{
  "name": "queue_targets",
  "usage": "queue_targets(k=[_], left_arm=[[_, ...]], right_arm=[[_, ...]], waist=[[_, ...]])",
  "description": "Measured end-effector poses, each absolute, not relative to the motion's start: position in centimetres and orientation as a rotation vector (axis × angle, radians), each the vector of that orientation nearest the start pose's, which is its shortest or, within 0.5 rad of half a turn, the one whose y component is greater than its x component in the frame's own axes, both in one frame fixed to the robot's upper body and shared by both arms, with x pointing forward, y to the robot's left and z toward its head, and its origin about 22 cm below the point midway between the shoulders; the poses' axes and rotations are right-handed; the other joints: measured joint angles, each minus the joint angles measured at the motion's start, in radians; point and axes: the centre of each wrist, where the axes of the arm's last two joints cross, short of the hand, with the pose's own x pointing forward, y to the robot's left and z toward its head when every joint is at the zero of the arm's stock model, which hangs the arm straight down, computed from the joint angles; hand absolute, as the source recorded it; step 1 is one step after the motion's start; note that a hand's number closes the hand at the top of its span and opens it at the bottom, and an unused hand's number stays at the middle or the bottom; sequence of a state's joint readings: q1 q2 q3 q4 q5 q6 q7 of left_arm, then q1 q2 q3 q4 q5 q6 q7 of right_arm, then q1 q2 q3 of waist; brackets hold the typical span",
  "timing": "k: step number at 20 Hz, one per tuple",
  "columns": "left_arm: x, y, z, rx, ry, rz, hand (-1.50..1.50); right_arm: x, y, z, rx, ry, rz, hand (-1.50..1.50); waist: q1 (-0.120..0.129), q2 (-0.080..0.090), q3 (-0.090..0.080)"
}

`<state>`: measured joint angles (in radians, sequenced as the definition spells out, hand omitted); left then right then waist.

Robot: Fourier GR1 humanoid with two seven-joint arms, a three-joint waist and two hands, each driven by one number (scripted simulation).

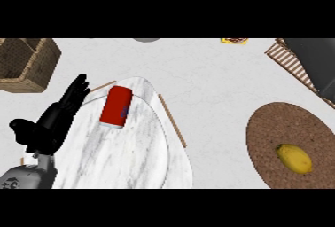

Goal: Pick the squash from the placemat and place it in the tiered shelf

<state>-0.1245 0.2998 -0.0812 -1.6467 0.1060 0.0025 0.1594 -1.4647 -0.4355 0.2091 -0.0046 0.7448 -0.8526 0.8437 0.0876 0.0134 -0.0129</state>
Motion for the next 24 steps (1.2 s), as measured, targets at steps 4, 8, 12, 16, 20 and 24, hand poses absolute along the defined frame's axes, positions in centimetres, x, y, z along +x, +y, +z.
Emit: queue_targets(k=[4,8,12,16,20,24], left_arm=[[27.3,26.1,6.8,0.073,-1.596,-0.243,0.00],[27.2,25.9,7.0,0.066,-1.597,-0.242,0.00],[27.1,25.8,6.9,0.071,-1.602,-0.236,0.00],[27.1,26.3,6.7,0.071,-1.604,-0.235,0.00],[27.1,26.6,7.0,0.087,-1.610,-0.231,0.00],[27.2,26.4,7.2,0.083,-1.609,-0.236,0.00]], right_arm=[[48.8,-22.1,25.4,-1.639,-1.040,-0.217,1.50],[48.8,-20.9,27.8,-1.650,-1.126,-0.277,1.50],[48.4,-20.5,30.7,-1.507,-1.321,-0.509,1.50],[48.1,-21.4,31.3,-1.423,-1.418,-0.648,1.50],[48.2,-26.7,26.6,-1.711,-1.150,-0.380,1.50],[47.8,-29.2,26.6,-1.893,-0.932,-0.181,1.50]], waist=[[-0.005,0.008,0.005],[-0.006,0.011,0.009],[-0.009,0.015,0.014],[-0.009,0.020,0.015],[-0.023,0.025,0.005],[-0.020,0.021,0.006]])
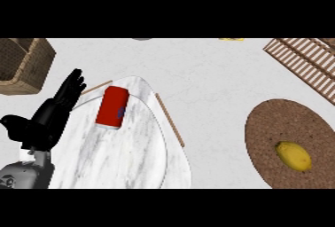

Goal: Pick the squash from the placemat and place it in the tiered shelf

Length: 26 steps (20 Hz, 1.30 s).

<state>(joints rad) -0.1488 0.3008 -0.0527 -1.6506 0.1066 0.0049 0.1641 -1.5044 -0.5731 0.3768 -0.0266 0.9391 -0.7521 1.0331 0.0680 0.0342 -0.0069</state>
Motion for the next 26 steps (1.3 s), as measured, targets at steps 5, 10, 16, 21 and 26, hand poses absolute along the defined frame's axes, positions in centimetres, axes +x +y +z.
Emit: queue_targets(k=[5,10,16,21,26], left_arm=[[27.6,26.1,7.2,0.076,-1.604,-0.240,0.00],[27.4,25.8,7.2,0.068,-1.600,-0.239,0.00],[27.3,25.4,7.1,0.061,-1.607,-0.241,0.00],[27.1,25.3,6.9,0.063,-1.610,-0.243,0.00],[27.4,25.8,7.0,0.064,-1.607,-0.237,0.00]], right_arm=[[47.5,-30.0,28.8,-2.030,-0.800,-0.036,1.50],[47.1,-30.5,30.5,-2.095,-0.786,0.056,1.50],[46.8,-31.5,31.2,-2.019,-0.859,0.084,1.50],[46.7,-32.1,30.4,-1.896,-0.811,0.226,1.50],[46.7,-32.7,29.3,-1.762,-0.765,0.353,1.50]], waist=[[0.009,-0.001,0.004],[0.012,-0.002,0.006],[0.018,0.001,0.008],[0.020,0.002,0.008],[0.014,0.001,0.008]])
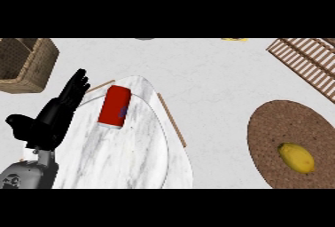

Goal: Pick the squash from the placemat and place it in the tiered shelf

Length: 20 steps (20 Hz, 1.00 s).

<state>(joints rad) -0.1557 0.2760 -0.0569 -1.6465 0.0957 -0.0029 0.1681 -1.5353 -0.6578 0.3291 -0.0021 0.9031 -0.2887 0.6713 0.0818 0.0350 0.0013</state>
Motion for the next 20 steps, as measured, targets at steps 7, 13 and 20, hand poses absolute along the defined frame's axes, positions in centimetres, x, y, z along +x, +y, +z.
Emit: queue_targets(k=[7,13,20], left_arm=[[27.1,26.1,6.9,0.068,-1.597,-0.224,0.00],[26.8,26.5,6.5,0.081,-1.593,-0.222,0.00],[26.6,26.4,6.3,0.088,-1.590,-0.214,0.00]], right_arm=[[46.5,-33.8,26.8,-1.740,-0.681,0.279,1.50],[45.6,-36.4,26.3,-1.883,-0.496,0.151,-1.50],[45.5,-36.8,26.3,-1.827,-0.108,0.368,-1.50]], waist=[[-0.008,-0.004,0.000],[-0.018,-0.008,-0.002],[-0.029,-0.015,-0.003]])
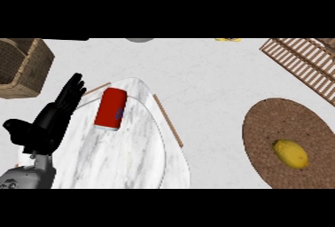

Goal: Pick the squash from the placemat and place it in the tiered shelf

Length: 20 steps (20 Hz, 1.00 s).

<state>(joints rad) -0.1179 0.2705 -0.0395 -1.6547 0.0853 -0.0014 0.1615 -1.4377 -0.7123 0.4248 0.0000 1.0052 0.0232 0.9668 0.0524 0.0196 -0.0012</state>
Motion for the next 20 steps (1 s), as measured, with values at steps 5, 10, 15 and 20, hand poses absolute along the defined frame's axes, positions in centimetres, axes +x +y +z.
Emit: queue_targets(k=[5,10,15,20], left_arm=[[26.5,26.4,5.9,0.087,-1.590,-0.214,0.00],[26.5,26.6,6.3,0.081,-1.594,-0.219,0.00],[26.8,26.6,6.3,0.081,-1.590,-0.220,0.00],[26.7,27.2,6.2,0.097,-1.574,-0.213,0.00]], right_arm=[[45.6,-36.0,29.1,-1.878,-0.147,0.274,-1.50],[45.2,-35.3,33.1,-1.935,-0.335,0.113,-1.50],[44.4,-34.0,37.9,-1.986,-0.501,-0.061,-1.50],[42.4,-33.5,43.3,-1.975,-0.664,-0.289,-1.50]], waist=[[-0.001,-0.001,0.001],[0.005,0.000,0.002],[0.005,0.000,0.001],[-0.010,-0.012,0.000]])
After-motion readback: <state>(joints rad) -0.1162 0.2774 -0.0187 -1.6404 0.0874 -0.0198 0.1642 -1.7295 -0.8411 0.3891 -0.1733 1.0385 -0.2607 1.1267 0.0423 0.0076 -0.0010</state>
